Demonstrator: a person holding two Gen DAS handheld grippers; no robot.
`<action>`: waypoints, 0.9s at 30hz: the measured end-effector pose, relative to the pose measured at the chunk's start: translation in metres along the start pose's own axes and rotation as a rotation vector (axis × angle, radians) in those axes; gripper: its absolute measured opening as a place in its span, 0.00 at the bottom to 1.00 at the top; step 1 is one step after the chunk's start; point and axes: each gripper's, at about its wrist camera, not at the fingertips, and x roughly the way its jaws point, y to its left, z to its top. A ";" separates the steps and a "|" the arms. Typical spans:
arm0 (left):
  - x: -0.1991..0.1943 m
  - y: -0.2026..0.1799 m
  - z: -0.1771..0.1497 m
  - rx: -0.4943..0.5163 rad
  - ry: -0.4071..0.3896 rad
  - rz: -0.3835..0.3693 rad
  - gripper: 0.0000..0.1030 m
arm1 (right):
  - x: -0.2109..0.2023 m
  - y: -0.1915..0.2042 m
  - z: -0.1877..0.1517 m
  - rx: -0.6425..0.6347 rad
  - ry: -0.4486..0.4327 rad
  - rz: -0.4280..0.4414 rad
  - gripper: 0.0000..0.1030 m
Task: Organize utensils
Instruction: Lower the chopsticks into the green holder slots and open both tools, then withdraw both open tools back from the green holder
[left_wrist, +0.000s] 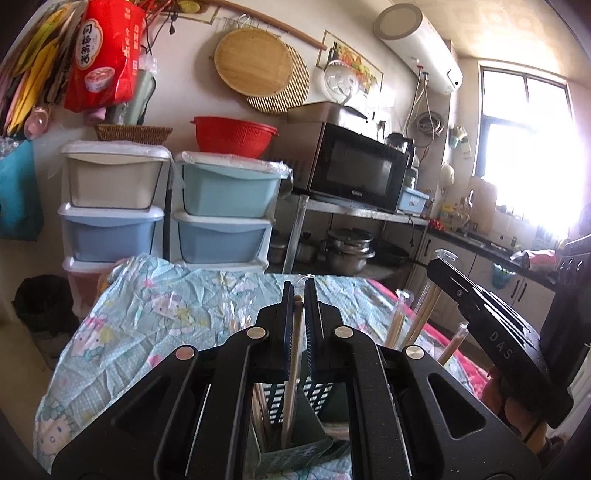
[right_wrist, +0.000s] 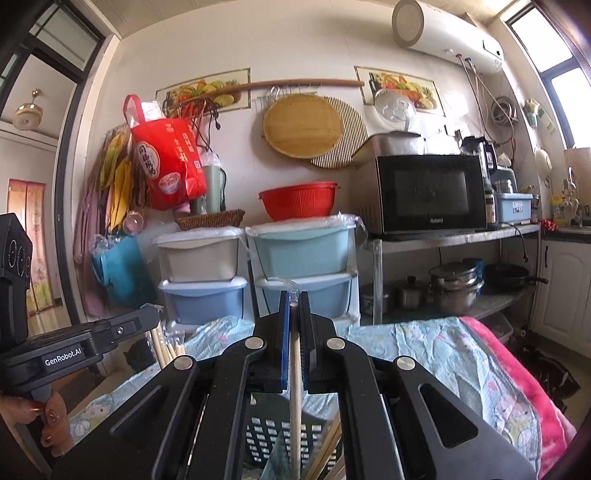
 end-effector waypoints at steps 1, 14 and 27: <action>0.001 0.001 -0.002 -0.002 0.008 0.000 0.04 | 0.001 0.000 -0.002 0.005 0.010 -0.003 0.05; 0.008 0.015 -0.017 -0.059 0.114 0.002 0.05 | 0.004 -0.006 -0.008 0.076 0.146 -0.004 0.10; -0.006 0.019 -0.019 -0.071 0.148 -0.005 0.49 | -0.009 -0.005 -0.011 0.083 0.185 0.008 0.32</action>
